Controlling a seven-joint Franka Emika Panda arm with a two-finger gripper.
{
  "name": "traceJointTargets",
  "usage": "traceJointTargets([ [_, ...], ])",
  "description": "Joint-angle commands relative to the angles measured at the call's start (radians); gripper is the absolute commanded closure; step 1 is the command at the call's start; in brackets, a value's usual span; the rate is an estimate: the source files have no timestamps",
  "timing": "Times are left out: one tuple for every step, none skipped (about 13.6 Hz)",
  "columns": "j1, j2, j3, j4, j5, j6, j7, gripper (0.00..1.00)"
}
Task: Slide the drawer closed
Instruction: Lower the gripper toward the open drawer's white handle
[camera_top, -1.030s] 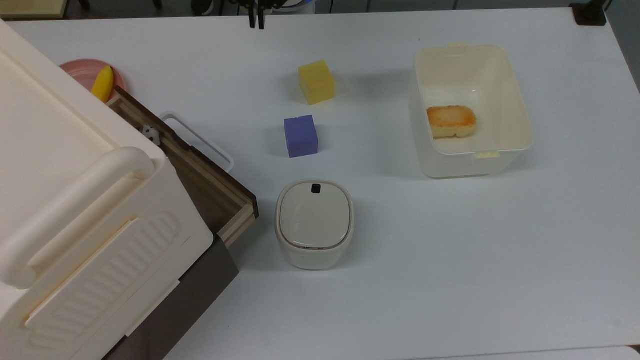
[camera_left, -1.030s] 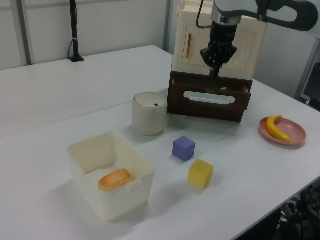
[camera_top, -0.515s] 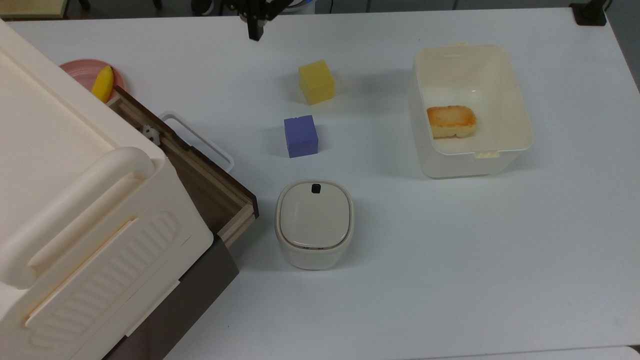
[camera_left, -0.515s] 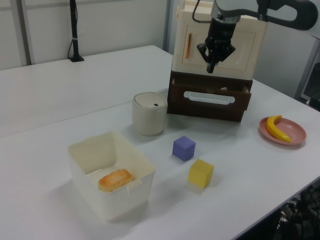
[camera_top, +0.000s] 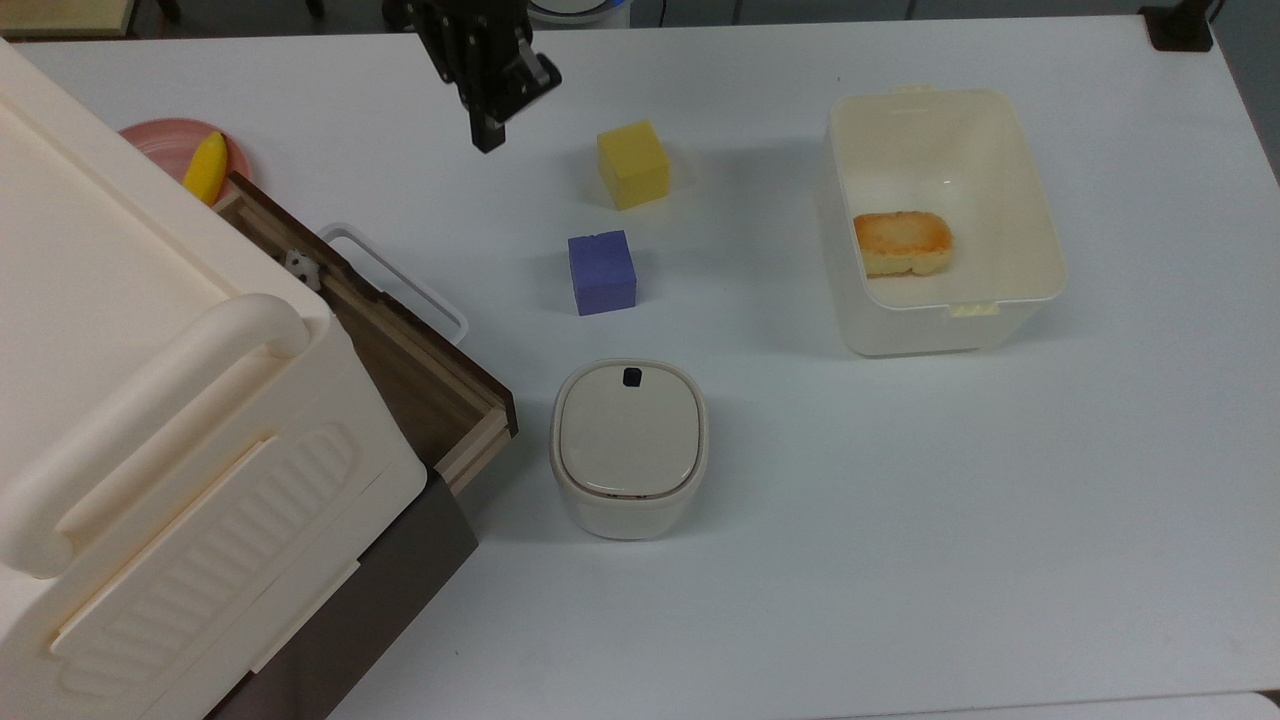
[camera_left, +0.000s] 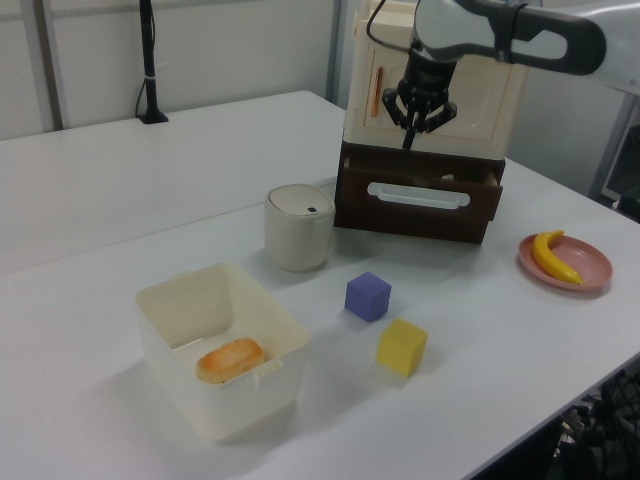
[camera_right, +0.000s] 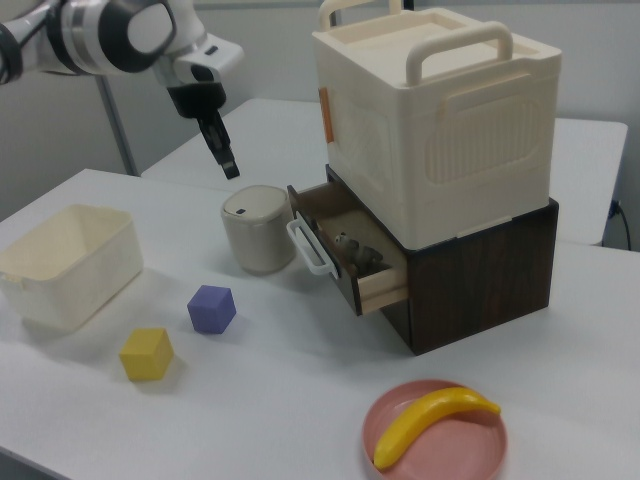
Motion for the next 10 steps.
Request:
traceJointTargets([
  [-0.002, 0.044, -0.007, -0.050, -0.027, 0.043, 0.043, 1.00],
  [-0.008, 0.065, -0.007, -0.048, -0.031, 0.055, 0.064, 1.00],
  [-0.019, 0.085, -0.007, -0.050, -0.039, 0.067, 0.093, 1.00],
  [-0.023, 0.106, -0.007, -0.051, -0.060, 0.072, 0.121, 1.00],
  [-0.031, 0.140, -0.007, -0.050, -0.080, 0.075, 0.152, 1.00],
  [-0.052, 0.181, -0.007, -0.044, -0.102, 0.106, 0.187, 1.00],
  [-0.060, 0.200, -0.009, -0.044, -0.108, 0.138, 0.204, 1.00],
  [-0.065, 0.226, -0.009, -0.042, -0.117, 0.155, 0.216, 1.00],
  [-0.066, 0.240, -0.009, -0.042, -0.131, 0.156, 0.224, 1.00],
  [-0.071, 0.252, -0.009, -0.041, -0.142, 0.156, 0.238, 1.00],
])
